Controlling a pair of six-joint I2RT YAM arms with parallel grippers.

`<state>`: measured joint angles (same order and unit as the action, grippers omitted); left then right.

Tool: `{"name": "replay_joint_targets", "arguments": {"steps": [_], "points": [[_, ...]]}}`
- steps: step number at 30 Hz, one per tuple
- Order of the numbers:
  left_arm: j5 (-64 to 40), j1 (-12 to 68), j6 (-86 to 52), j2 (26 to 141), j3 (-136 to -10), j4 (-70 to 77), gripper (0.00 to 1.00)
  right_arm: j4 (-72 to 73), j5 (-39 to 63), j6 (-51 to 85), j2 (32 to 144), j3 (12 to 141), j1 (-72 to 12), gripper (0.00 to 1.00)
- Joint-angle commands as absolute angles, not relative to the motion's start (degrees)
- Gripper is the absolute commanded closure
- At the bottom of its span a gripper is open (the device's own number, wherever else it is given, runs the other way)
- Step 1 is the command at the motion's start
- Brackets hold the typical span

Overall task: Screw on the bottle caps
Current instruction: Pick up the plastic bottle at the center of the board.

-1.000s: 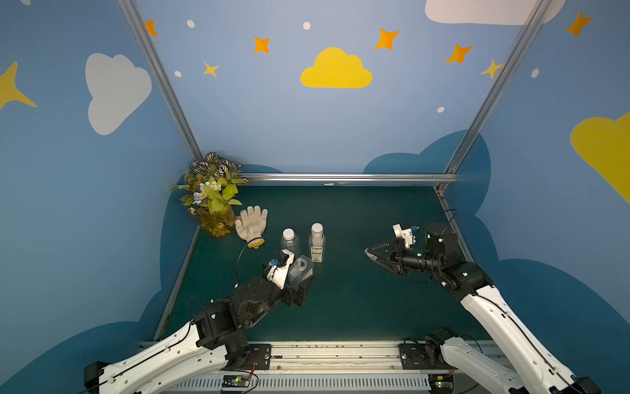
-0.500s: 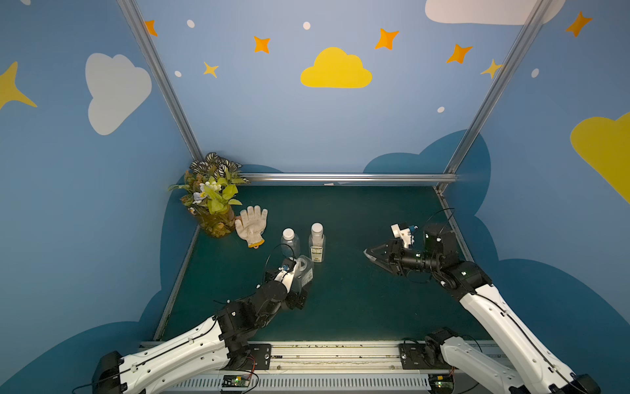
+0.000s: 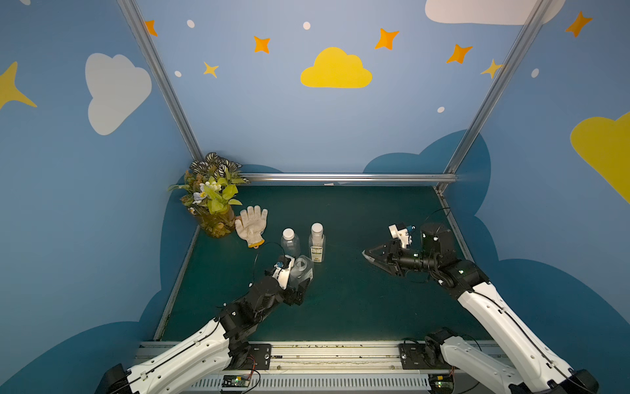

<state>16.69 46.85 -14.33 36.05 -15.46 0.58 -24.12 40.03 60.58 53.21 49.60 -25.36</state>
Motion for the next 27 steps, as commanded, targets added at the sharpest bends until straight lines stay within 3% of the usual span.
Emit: {"name": "replay_joint_targets", "arguments": {"steps": [1,11,27], "points": [[14.92,45.94,-13.53,35.24,-14.02,5.40,0.02,-23.92,39.87,59.65,53.44,51.34,-25.78,0.53],[11.68,43.17,-10.55,37.61,-9.14,16.36,0.06,-23.91,39.76,59.15,53.88,51.33,-26.45,0.53],[2.48,39.84,-5.77,38.41,-5.10,27.45,0.24,-24.13,39.11,57.66,54.92,51.15,-27.36,0.54]]}}
